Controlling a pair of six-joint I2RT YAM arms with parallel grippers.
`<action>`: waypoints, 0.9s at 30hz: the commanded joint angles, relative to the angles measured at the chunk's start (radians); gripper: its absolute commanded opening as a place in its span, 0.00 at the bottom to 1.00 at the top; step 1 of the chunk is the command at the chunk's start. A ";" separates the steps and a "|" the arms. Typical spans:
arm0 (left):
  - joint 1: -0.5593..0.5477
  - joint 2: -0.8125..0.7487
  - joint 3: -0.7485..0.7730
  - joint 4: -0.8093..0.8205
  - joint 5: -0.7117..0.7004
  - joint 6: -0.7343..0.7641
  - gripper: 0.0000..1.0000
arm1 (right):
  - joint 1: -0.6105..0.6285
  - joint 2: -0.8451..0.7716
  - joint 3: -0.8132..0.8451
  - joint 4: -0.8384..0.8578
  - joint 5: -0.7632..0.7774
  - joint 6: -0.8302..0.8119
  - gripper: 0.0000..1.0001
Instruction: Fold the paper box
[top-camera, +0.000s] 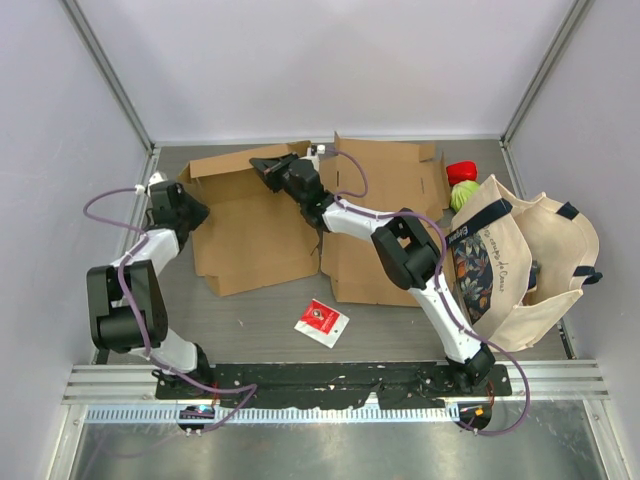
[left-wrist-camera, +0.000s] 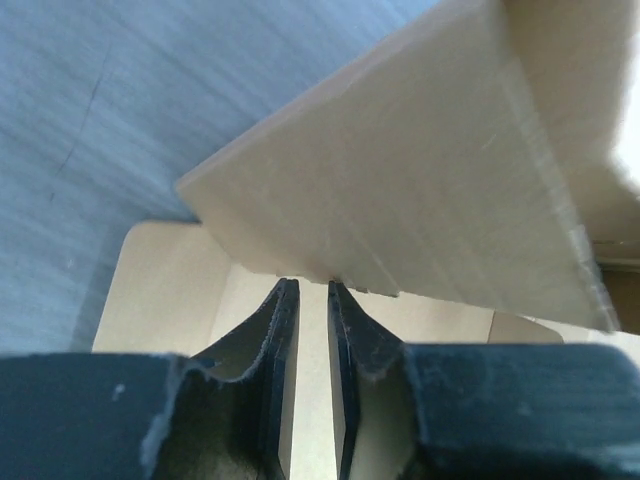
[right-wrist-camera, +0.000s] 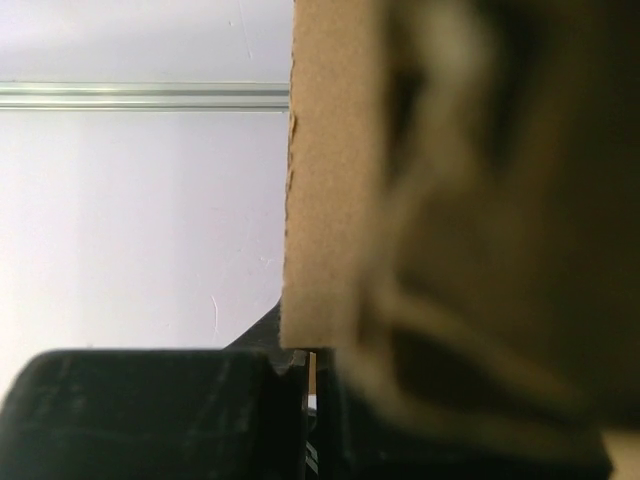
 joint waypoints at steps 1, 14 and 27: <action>0.000 0.082 0.109 0.103 0.050 0.118 0.21 | 0.016 0.045 -0.009 -0.153 -0.018 -0.031 0.01; -0.073 0.291 0.268 0.120 -0.126 0.057 0.34 | 0.027 -0.026 -0.074 -0.143 -0.063 0.053 0.01; -0.081 0.317 0.303 0.033 -0.127 0.016 0.48 | 0.041 -0.016 0.054 -0.296 -0.060 0.150 0.01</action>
